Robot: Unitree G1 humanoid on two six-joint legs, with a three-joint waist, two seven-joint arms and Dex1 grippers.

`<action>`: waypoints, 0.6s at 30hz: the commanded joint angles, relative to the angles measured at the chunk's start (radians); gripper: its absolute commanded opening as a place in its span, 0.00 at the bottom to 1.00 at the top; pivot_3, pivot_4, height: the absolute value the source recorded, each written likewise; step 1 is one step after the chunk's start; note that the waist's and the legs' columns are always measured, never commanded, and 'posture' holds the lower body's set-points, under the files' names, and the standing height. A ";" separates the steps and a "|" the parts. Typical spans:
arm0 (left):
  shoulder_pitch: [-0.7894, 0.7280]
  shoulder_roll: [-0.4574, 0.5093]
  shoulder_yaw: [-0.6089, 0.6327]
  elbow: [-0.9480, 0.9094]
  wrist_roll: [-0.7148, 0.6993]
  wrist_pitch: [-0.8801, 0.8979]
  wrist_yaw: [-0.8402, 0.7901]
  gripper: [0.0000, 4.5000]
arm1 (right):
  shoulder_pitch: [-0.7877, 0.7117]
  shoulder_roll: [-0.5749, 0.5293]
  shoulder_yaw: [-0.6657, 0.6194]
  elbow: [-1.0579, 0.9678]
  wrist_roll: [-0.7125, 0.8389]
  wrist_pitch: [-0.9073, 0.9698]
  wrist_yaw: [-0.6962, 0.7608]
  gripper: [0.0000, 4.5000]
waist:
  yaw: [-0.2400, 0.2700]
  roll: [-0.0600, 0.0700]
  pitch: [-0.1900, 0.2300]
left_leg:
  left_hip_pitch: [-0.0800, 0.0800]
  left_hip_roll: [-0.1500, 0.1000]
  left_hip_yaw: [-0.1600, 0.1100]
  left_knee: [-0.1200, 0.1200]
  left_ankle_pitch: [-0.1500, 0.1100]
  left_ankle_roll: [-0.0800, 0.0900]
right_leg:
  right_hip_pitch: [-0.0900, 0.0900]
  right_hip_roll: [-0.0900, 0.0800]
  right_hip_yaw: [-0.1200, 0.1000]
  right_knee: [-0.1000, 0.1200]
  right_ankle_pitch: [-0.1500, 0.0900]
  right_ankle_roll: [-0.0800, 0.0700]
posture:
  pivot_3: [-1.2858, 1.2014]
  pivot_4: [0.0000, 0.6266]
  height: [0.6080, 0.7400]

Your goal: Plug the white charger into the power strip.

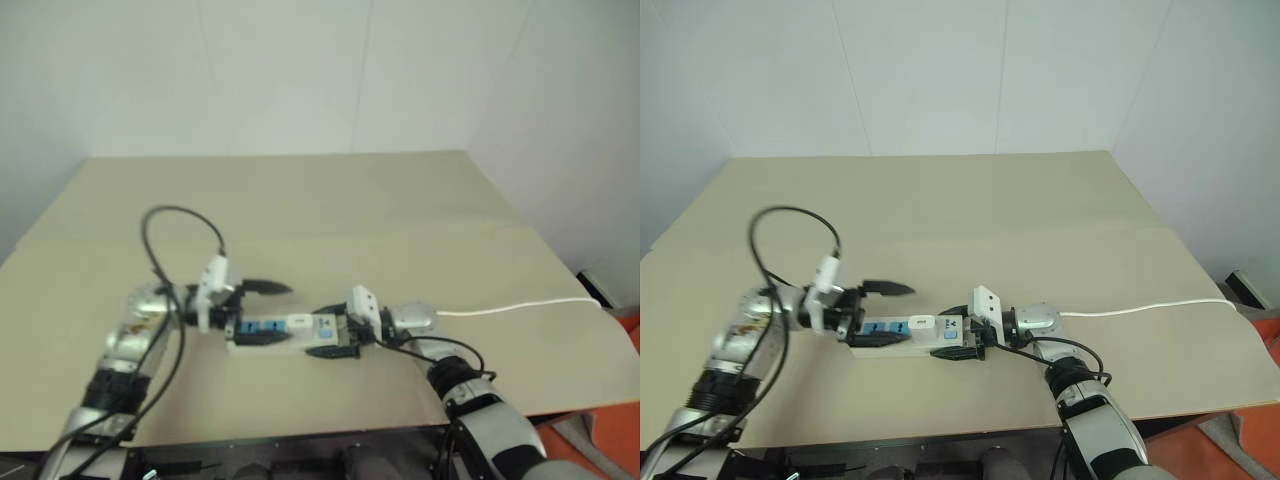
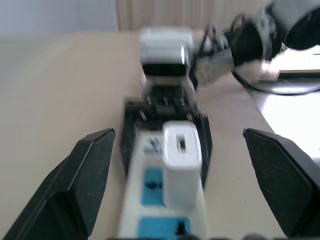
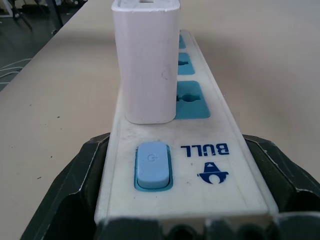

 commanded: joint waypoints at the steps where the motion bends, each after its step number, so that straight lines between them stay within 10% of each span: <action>1: -0.009 0.072 0.078 -0.107 -0.066 0.083 0.019 1.00 | 0.037 0.000 0.035 0.055 -0.054 0.038 0.002 0.76 | -0.001 0.000 0.000 | 0.000 0.000 0.000 0.000 0.000 0.000 | 0.000 0.000 0.000 0.000 0.000 0.000 | 0.52 0.24 1.00; 5: 0.041 0.138 0.139 -0.155 -0.080 0.127 0.050 1.00 | 0.035 -0.005 0.029 0.038 -0.045 0.045 0.009 1.00 | -0.002 0.000 0.000 | 0.000 0.000 0.000 0.000 0.000 0.000 | 0.000 0.000 0.000 -0.001 0.000 0.000 | 0.52 0.24 1.00; 18: 0.213 0.207 0.275 -0.192 -0.089 0.131 0.068 1.00 | 0.123 -0.163 -0.033 -0.291 0.056 0.160 0.068 1.00 | 0.041 0.002 0.007 | -0.014 -0.002 0.002 -0.001 0.000 0.000 | -0.013 -0.005 -0.002 -0.004 -0.001 0.000 | 0.52 0.24 1.00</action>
